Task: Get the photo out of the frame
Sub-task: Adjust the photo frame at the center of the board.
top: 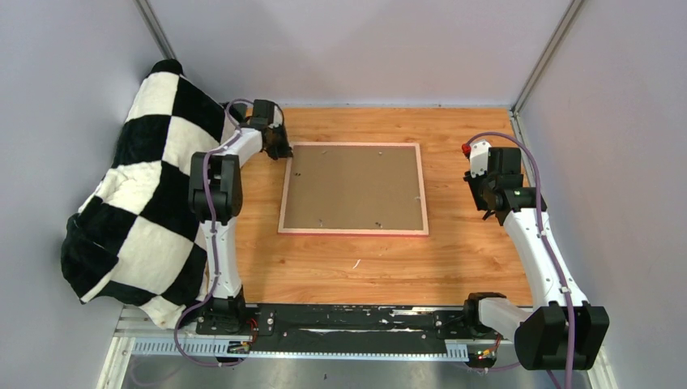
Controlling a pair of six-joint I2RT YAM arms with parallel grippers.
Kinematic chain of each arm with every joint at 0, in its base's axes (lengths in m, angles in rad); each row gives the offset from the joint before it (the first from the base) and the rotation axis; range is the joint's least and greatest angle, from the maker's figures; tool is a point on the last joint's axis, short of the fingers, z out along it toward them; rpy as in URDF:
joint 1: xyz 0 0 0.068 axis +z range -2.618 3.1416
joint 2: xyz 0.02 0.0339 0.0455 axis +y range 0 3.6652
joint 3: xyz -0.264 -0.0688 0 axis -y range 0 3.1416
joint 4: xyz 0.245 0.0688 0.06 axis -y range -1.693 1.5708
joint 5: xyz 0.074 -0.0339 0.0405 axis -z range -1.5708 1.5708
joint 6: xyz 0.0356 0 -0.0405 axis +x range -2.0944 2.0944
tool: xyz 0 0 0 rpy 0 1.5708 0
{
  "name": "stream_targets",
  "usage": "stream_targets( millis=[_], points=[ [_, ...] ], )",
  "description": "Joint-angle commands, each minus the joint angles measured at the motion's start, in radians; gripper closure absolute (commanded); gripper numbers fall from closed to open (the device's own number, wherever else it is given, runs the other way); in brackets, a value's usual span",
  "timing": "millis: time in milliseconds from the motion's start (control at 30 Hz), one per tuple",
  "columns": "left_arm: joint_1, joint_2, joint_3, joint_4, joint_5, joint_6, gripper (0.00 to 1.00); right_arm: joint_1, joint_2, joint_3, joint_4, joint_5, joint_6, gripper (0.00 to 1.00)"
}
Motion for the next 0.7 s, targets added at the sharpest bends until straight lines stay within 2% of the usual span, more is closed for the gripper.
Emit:
stream_targets(
  millis=[0, 100, 300, 400, 667],
  points=[
    [0.073, -0.040, -0.067, 0.012, -0.037, -0.118, 1.00, -0.011, -0.018, -0.007, -0.003, -0.015, 0.016, 1.00],
    [0.087, -0.085, -0.154, 0.076, -0.013, -0.162, 1.00, -0.012, -0.017, -0.007, -0.004, -0.013, 0.016, 1.00],
    [0.074, -0.133, -0.371, 0.235, 0.149, -0.259, 1.00, -0.012, -0.018, -0.006, -0.004, -0.015, 0.020, 1.00],
    [0.032, -0.201, -0.472, 0.279, 0.156, -0.232, 1.00, -0.012, -0.012, -0.008, -0.007, -0.015, 0.021, 1.00],
    [-0.006, -0.426, -0.608, 0.259, 0.214, -0.181, 0.75, -0.012, -0.006, -0.006, -0.006, -0.001, 0.019, 1.00]
  ],
)
